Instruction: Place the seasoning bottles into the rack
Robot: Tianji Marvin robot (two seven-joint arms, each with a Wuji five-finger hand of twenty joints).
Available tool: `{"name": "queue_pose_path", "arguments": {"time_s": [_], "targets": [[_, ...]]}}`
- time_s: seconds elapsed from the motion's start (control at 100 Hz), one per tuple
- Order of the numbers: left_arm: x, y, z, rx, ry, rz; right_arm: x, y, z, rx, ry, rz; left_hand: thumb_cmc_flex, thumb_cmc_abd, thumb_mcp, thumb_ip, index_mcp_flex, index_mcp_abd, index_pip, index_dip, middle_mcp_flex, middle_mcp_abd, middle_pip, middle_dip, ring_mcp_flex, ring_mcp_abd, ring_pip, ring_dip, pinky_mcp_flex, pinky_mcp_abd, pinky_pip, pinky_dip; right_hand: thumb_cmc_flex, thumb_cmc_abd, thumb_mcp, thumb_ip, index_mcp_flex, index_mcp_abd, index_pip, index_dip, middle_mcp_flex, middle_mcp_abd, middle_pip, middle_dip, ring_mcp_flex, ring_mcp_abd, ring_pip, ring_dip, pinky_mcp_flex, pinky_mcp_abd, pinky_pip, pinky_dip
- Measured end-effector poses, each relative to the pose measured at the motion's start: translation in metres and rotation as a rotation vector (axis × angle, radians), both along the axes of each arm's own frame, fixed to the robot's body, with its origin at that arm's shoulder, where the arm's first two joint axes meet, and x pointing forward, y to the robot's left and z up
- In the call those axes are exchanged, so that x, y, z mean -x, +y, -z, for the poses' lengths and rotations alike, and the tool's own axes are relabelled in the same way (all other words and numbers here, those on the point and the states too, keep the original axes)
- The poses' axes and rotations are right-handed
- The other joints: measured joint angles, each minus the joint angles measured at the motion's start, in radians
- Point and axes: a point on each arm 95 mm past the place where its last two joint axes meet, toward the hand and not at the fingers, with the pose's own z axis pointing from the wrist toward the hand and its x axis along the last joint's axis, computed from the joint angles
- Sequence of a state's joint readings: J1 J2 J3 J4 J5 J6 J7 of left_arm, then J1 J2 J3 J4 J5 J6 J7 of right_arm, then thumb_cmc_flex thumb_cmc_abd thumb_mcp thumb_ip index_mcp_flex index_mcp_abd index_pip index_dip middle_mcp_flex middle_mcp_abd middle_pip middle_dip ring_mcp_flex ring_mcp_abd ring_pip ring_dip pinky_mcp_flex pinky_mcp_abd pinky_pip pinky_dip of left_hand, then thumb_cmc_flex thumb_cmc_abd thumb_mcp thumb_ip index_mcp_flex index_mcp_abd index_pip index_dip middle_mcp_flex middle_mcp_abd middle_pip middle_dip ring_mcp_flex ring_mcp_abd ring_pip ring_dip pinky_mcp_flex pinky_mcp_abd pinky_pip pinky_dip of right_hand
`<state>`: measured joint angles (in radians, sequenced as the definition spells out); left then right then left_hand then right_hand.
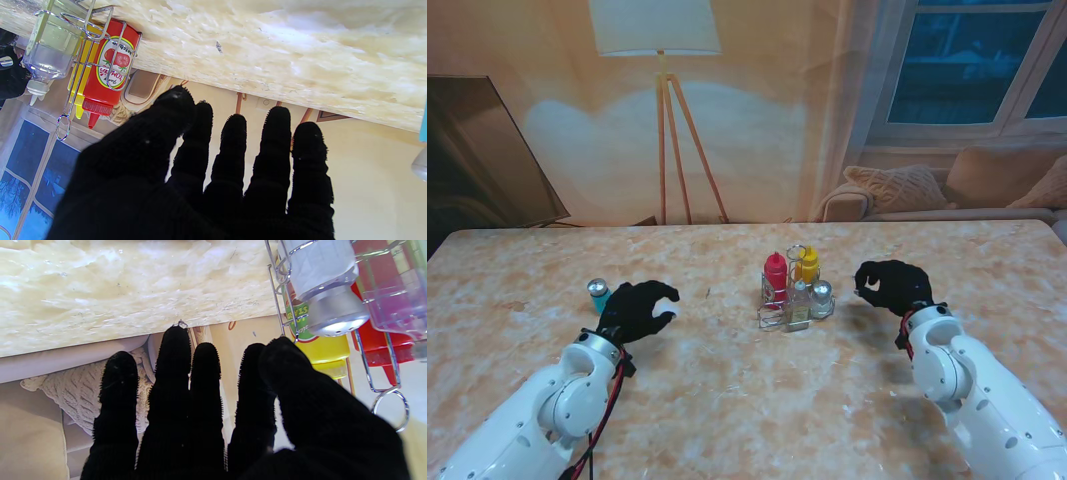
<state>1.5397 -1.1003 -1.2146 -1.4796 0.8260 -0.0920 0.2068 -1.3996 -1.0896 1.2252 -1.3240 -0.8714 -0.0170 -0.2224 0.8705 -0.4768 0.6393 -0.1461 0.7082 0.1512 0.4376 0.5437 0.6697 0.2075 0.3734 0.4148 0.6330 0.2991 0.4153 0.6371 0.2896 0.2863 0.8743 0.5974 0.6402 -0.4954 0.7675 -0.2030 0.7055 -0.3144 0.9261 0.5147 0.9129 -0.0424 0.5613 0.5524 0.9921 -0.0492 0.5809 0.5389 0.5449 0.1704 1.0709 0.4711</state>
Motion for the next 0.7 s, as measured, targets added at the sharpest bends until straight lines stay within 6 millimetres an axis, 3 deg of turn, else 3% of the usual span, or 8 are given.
{"name": "queue_pose_path", "arguments": {"time_s": [0.21, 0.39, 0.66, 0.7], "targets": [[0.002, 0.004, -0.008, -0.014, -0.015, 0.017, -0.001, 0.0, 0.0, 0.007, 0.001, 0.0, 0.0, 0.0, 0.0, 0.0, 0.0, 0.0, 0.0, 0.0, 0.0, 0.0, 0.0, 0.0, 0.0, 0.0, 0.0, 0.0, 0.0, 0.0, 0.0, 0.0, 0.0, 0.0, 0.0, 0.0, 0.0, 0.0, 0.0, 0.0, 0.0, 0.0, 0.0, 0.0, 0.0, 0.0, 0.001, 0.0, 0.0, 0.0, 0.0, 0.0], [0.006, 0.014, -0.034, -0.098, -0.058, 0.095, -0.004, 0.002, 0.001, 0.01, 0.01, -0.005, 0.0, 0.0, 0.0, 0.0, 0.0, 0.0, 0.0, 0.0, 0.0, 0.001, 0.0, 0.0, 0.0, 0.0, 0.0, 0.0, 0.0, 0.0, 0.0, 0.0, 0.0, 0.0, 0.0, 0.0, 0.0, 0.0, 0.0, 0.0, 0.0, 0.0, 0.0, 0.0, -0.002, 0.0, 0.003, 0.0, -0.003, 0.001, 0.0, 0.0], [-0.003, 0.049, -0.072, -0.197, -0.125, 0.109, -0.005, 0.004, 0.001, 0.009, 0.021, -0.009, -0.027, 0.002, 0.015, 0.0, -0.002, -0.001, -0.024, -0.016, 0.0, 0.014, -0.002, 0.0, 0.0, -0.001, 0.0, 0.0, 0.0, 0.0, 0.0, 0.0, 0.0, 0.0, 0.0, 0.0, 0.0, 0.0, 0.0, 0.0, 0.0, 0.0, 0.0, 0.0, -0.002, 0.0, 0.01, 0.0, -0.003, 0.001, 0.0, 0.0], [-0.006, 0.052, -0.076, -0.21, -0.128, 0.104, -0.005, 0.004, 0.002, 0.01, 0.021, -0.009, -0.032, 0.011, 0.018, 0.016, -0.002, -0.001, -0.029, -0.029, 0.0, 0.014, -0.002, 0.0, 0.0, -0.001, 0.0, 0.0, -0.001, 0.0, 0.0, 0.0, 0.0, 0.0, 0.0, 0.0, 0.0, 0.0, 0.0, 0.0, 0.0, 0.0, 0.0, 0.0, -0.002, 0.0, 0.01, 0.0, -0.003, 0.001, 0.0, 0.0]]}}
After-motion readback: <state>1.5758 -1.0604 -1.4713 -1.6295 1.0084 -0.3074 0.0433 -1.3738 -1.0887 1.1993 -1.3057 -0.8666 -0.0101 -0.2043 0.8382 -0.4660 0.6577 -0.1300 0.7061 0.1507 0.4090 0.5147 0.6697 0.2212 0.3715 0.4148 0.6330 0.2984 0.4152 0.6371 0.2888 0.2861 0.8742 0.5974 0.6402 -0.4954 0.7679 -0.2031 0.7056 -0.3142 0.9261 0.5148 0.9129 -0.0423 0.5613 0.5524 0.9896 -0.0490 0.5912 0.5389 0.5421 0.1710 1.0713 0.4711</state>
